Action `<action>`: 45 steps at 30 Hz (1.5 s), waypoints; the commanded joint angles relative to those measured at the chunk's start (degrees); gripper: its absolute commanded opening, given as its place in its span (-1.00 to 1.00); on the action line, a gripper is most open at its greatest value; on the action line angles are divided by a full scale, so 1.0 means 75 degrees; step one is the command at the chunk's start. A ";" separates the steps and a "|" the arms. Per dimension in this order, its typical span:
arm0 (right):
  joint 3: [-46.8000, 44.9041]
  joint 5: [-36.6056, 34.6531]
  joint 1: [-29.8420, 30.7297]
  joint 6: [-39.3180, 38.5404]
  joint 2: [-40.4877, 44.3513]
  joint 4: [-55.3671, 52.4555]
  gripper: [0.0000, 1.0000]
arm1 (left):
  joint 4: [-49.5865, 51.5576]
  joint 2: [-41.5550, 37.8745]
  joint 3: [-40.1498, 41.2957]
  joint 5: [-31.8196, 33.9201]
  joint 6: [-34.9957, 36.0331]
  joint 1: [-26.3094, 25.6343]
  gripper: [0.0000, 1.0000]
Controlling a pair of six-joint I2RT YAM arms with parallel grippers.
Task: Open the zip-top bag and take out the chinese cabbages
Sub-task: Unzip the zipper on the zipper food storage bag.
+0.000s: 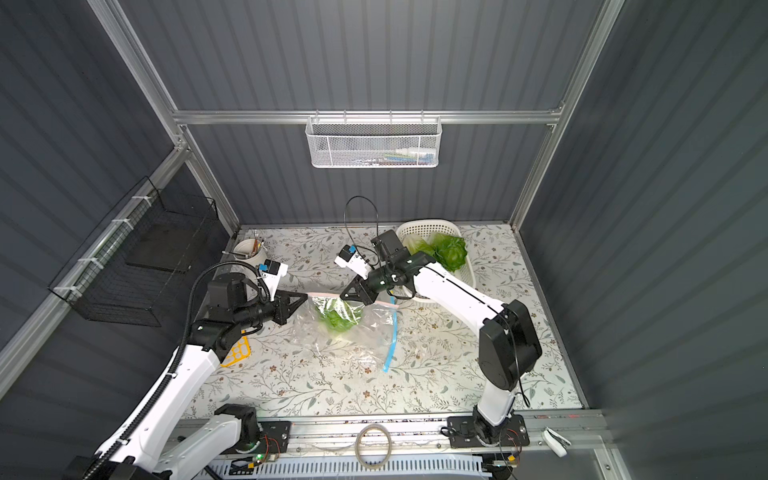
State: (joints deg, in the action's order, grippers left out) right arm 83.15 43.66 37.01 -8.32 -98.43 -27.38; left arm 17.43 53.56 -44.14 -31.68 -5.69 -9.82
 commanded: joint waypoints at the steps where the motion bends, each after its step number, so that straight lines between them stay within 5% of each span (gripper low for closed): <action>1: -0.0401 -0.0295 -0.0354 0.0269 0.0402 -0.0176 -1.00 | -0.0300 -0.0204 0.0076 0.1004 -0.0156 0.0122 -1.00; 15: -0.1735 -0.0692 -0.1114 0.0733 0.1531 0.0484 -1.00 | -0.0372 -0.0786 0.0275 0.3030 -0.0404 0.0126 -1.00; 31: -0.2271 -0.0949 -0.1495 0.0883 0.2068 0.0638 -1.00 | -0.0406 -0.0992 0.0347 0.3603 -0.0488 0.0150 -1.00; 45: -0.2102 0.0003 -0.0927 0.1791 0.1980 0.1248 -1.00 | -0.0654 -0.0375 0.0253 0.0941 -0.0330 0.0156 -1.00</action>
State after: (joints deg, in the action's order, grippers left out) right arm 66.63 42.26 28.23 3.90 -84.31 -18.28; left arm 13.78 50.30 -41.71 -19.84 -8.62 -9.04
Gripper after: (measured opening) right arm 0.108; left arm 0.049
